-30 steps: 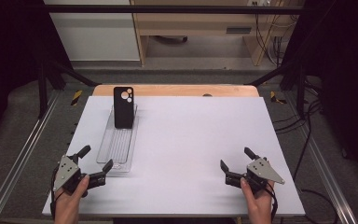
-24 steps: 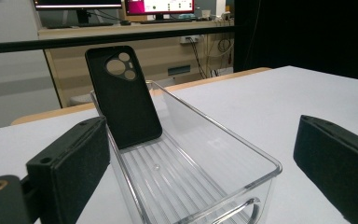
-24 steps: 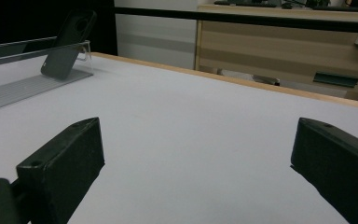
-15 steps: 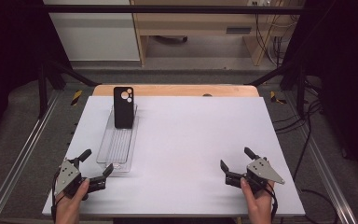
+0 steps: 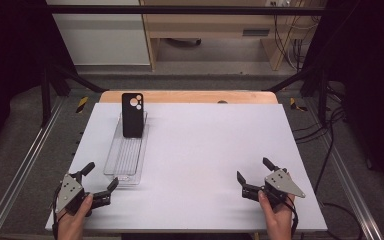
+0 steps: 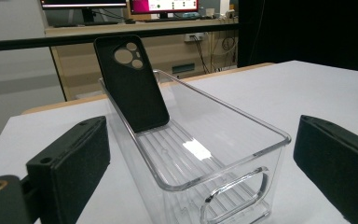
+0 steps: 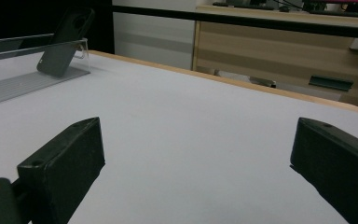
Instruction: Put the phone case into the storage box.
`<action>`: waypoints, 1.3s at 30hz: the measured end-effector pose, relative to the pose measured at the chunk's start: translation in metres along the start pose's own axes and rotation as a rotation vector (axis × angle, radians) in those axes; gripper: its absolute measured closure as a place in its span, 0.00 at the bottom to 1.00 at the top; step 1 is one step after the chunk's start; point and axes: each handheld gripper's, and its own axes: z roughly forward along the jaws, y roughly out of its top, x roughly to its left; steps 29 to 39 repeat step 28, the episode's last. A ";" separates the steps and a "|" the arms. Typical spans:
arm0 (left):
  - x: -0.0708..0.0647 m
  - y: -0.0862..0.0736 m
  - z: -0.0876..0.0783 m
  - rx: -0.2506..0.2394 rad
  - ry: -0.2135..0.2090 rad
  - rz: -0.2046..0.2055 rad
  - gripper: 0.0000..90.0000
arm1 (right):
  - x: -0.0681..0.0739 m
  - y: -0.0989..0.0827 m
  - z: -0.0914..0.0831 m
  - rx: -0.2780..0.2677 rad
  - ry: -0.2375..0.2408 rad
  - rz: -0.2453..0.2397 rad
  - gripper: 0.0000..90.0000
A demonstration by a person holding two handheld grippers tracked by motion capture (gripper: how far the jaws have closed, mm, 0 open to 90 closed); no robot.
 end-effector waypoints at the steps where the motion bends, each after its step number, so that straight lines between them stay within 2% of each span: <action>1: 0.001 0.000 -0.001 -0.001 0.000 0.000 0.03 | 0.000 0.000 0.000 0.001 -0.003 -0.004 0.03; 7: 0.008 -0.002 -0.006 -0.022 0.015 -0.025 0.04 | -0.002 0.000 -0.002 0.000 -0.013 -0.015 0.03; 12: 0.009 -0.004 -0.007 -0.024 -0.010 -0.022 0.04 | -0.005 -0.001 -0.005 0.001 -0.022 -0.028 0.03; 15: 0.008 -0.005 -0.006 -0.014 -0.041 0.002 0.04 | -0.007 -0.002 -0.007 -0.002 -0.027 -0.029 0.03; 20: 0.004 -0.006 -0.001 0.009 -0.048 0.038 0.04 | -0.009 -0.004 -0.006 0.002 -0.027 -0.033 0.02; 24: 0.002 -0.006 0.004 0.006 -0.052 0.030 0.04 | -0.008 -0.004 -0.005 0.007 -0.020 -0.037 0.03; 28: 0.003 -0.008 0.008 0.018 -0.047 0.001 0.03 | -0.009 -0.005 -0.005 0.011 -0.024 -0.035 0.02; 39: 0.003 -0.008 0.008 0.018 -0.047 0.001 0.03 | -0.009 -0.005 -0.005 0.011 -0.024 -0.035 0.02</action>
